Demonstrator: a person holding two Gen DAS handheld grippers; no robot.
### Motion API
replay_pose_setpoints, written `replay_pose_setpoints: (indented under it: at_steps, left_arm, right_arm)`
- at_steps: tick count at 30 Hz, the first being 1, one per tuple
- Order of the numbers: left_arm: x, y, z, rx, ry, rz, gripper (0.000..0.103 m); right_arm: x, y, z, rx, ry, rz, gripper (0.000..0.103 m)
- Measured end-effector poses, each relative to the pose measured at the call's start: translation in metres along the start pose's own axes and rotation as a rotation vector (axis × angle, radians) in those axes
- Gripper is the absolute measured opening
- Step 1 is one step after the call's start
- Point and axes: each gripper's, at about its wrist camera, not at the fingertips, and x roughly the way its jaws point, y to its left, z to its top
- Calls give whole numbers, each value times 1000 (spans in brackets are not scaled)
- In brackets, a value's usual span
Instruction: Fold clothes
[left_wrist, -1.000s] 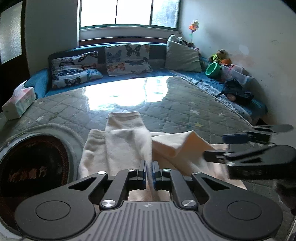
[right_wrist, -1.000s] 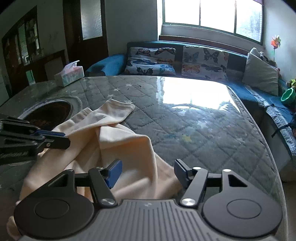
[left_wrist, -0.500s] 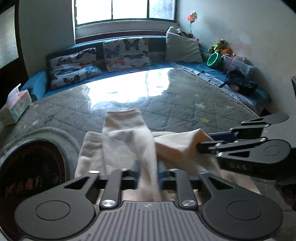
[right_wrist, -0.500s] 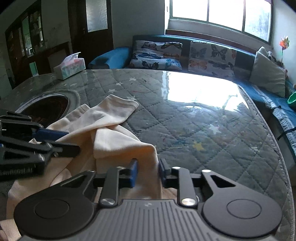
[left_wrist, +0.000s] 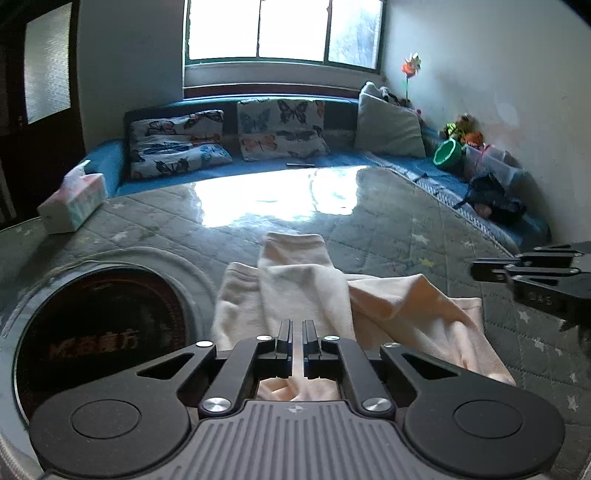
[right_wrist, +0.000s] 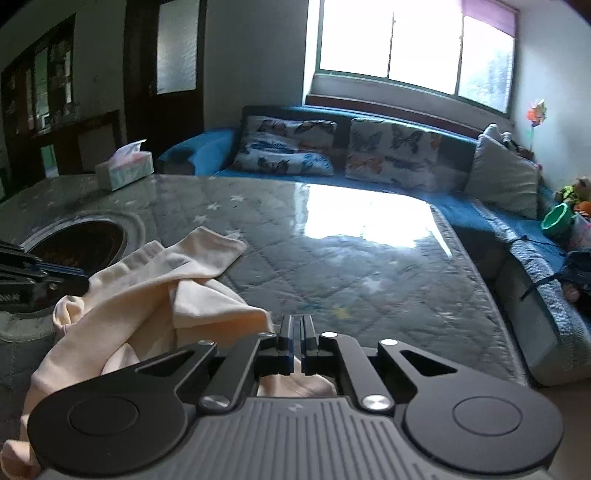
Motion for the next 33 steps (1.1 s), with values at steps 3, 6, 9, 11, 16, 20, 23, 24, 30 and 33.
replay_pose_setpoints:
  at_steps: [3,6,9,11,16,20,23,24,30,33]
  left_arm:
    - [-3,-2,1,6,-2,-15,6]
    - [-1,-10,3,22,4,-35,9]
    - [5,-22,5,55,15,-47,25]
    - [11,-29,6,71,22,-48,39]
    - [34,-36,9,94,60,-49,40]
    - [47,-31,7,70,92,-49,32]
    - [49,-25,3,50,103,-57,14]
    - [49,-23,2,44,104,-55,12]
    - [34,-12,0,9,71,-35,4]
    - [20,-7,-2,-1,41,-17,4]
  right_arm:
    - [-2,-2,-3,0,18,20,5]
    - [5,0,-6,3,40,50,13]
    - [14,2,-7,13,49,73,23]
    - [20,2,-7,16,50,92,27]
    - [36,5,-3,7,59,118,30]
    - [53,9,-1,12,76,136,30]
    - [58,12,-2,11,76,139,19]
    - [58,13,-3,11,70,140,8]
    - [36,17,1,-8,2,85,2]
    - [20,16,4,-23,-35,40,2]
